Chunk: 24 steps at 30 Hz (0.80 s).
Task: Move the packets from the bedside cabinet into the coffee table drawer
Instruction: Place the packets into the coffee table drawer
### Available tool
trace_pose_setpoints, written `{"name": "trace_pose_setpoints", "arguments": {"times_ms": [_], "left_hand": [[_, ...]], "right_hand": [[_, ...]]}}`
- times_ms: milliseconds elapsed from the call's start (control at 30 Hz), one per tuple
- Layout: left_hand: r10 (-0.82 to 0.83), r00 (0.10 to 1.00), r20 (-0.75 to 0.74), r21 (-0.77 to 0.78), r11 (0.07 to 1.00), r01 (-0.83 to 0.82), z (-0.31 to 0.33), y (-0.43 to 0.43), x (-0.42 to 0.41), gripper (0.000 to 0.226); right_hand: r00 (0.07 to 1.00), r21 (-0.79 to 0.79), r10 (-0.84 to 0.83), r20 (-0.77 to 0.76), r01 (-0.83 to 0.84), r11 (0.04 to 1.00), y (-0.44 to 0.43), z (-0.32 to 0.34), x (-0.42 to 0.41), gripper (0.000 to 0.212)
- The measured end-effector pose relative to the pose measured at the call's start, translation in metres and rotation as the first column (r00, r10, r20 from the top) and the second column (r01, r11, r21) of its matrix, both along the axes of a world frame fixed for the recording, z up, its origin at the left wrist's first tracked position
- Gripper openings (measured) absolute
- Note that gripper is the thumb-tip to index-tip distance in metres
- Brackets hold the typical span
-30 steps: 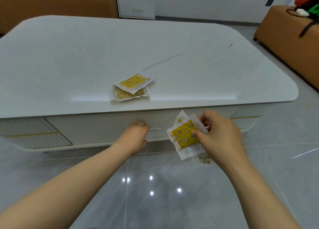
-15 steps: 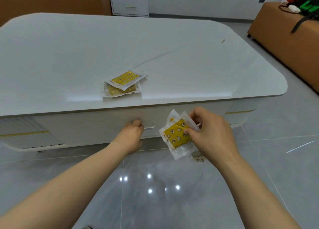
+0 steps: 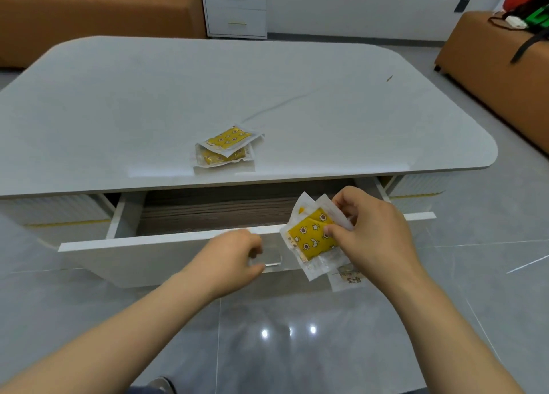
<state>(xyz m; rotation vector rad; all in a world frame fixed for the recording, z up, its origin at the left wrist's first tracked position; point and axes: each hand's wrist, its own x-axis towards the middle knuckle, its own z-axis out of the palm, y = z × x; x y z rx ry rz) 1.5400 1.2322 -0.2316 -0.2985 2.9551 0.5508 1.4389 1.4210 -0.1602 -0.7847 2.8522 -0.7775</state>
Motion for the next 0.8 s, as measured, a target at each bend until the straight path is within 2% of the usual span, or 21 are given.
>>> {"name": "trace_pose_setpoints", "arguments": {"times_ms": [67,100,133,200,267,400,567,800], "left_hand": [[0.036,0.985,-0.171,-0.077,0.996,-0.049,0.016,-0.008,0.006,0.028],[0.051,0.976,-0.211,-0.116,0.99,-0.077,0.018,-0.012,0.008,0.035],[0.079,0.978,-0.195,-0.138,0.985,-0.107,0.018,-0.016,0.01,0.044],[0.14,0.988,-0.068,-0.14,0.979,-0.148,0.011,-0.021,0.011,0.057],[0.144,0.99,0.014,-0.153,0.978,-0.14,0.004,-0.024,0.009,0.054],[0.159,0.986,-0.048,-0.108,0.981,-0.164,0.0,-0.03,0.003,0.042],[0.157,0.987,-0.031,-0.062,0.985,-0.159,-0.002,-0.031,-0.001,0.036],[0.088,0.996,-0.023,-0.06,0.994,-0.089,-0.004,-0.032,-0.001,0.034]], "right_hand": [[1.0,-0.017,0.011,0.006,-0.011,1.0,0.001,0.003,0.003,0.024],[1.0,-0.026,0.015,0.006,-0.015,1.0,0.002,0.005,0.004,0.024],[1.0,-0.036,0.019,0.006,-0.018,0.999,0.002,0.007,0.004,0.024],[1.0,-0.077,0.015,0.011,-0.014,0.997,0.003,0.01,0.006,0.024],[1.0,-0.142,0.0,0.027,0.003,0.99,0.004,0.011,0.006,0.023],[0.994,-0.282,-0.048,0.098,0.074,0.957,-0.002,0.008,0.001,0.024],[0.97,-0.455,-0.13,0.205,0.212,0.865,-0.011,0.0,-0.017,0.024],[0.952,-0.496,-0.135,0.275,0.26,0.828,-0.027,-0.012,-0.03,0.025]]}}
